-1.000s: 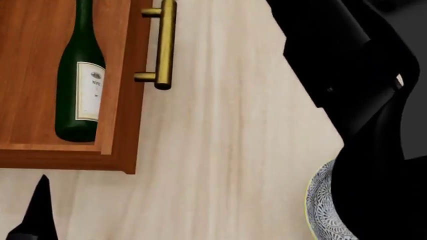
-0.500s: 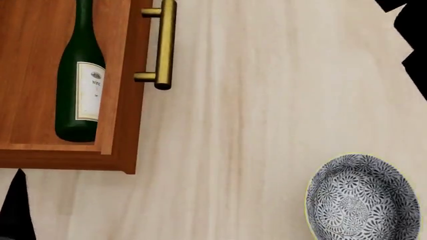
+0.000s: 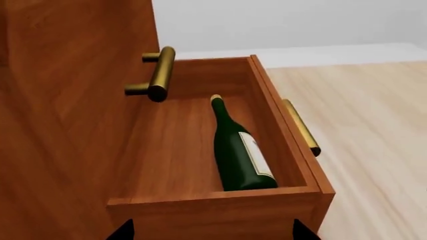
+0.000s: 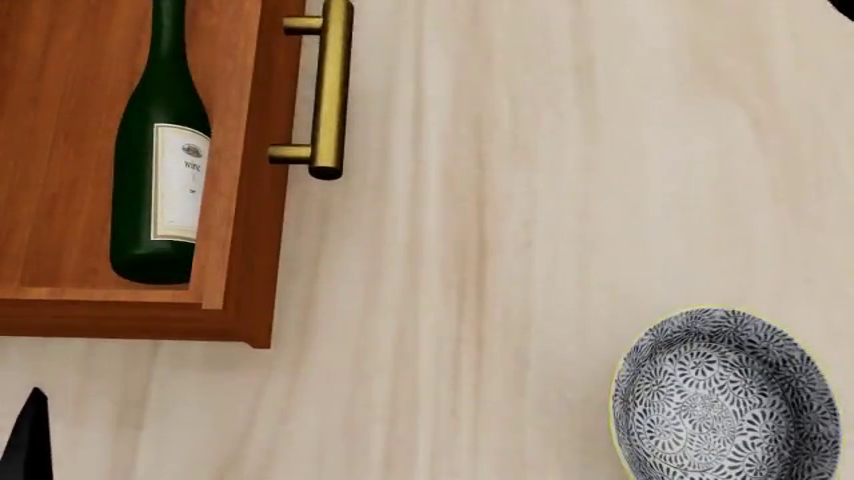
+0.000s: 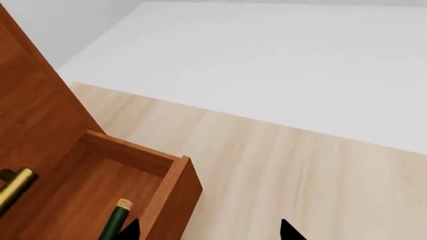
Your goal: Put the wine bottle in the bottom drawer of the cabinet.
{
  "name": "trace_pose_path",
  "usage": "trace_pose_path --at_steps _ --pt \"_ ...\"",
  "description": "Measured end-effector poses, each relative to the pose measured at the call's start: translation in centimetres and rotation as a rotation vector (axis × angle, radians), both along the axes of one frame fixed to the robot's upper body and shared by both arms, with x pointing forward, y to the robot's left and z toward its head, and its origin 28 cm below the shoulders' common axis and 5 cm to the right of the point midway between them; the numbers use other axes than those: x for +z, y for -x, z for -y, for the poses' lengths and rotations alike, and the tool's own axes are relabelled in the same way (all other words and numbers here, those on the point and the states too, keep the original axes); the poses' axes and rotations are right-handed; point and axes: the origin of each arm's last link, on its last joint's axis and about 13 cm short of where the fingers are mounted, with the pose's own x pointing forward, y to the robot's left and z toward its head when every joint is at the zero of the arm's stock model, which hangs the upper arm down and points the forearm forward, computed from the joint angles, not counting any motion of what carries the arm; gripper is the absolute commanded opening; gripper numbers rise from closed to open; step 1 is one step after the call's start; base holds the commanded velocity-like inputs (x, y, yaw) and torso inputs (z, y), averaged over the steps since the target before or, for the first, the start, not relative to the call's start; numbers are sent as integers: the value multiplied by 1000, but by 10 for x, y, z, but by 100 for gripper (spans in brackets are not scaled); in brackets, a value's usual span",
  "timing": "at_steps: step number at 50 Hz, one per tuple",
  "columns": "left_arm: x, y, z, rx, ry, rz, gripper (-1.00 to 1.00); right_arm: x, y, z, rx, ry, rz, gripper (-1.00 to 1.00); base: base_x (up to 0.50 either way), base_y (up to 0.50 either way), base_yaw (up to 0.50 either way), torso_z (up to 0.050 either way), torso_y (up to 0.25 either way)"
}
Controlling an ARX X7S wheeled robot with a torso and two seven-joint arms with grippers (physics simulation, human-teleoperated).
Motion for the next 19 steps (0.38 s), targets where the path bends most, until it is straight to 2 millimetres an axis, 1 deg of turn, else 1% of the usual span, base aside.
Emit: trace_pose_path --at_steps 9,19 --pt "2 6 0 0 5 5 100 -1 11 10 -20 -20 14 100 0 0 0 0 0" --pt "6 10 -4 4 -3 24 100 -4 22 20 -33 -51 28 100 0 0 0 0 0"
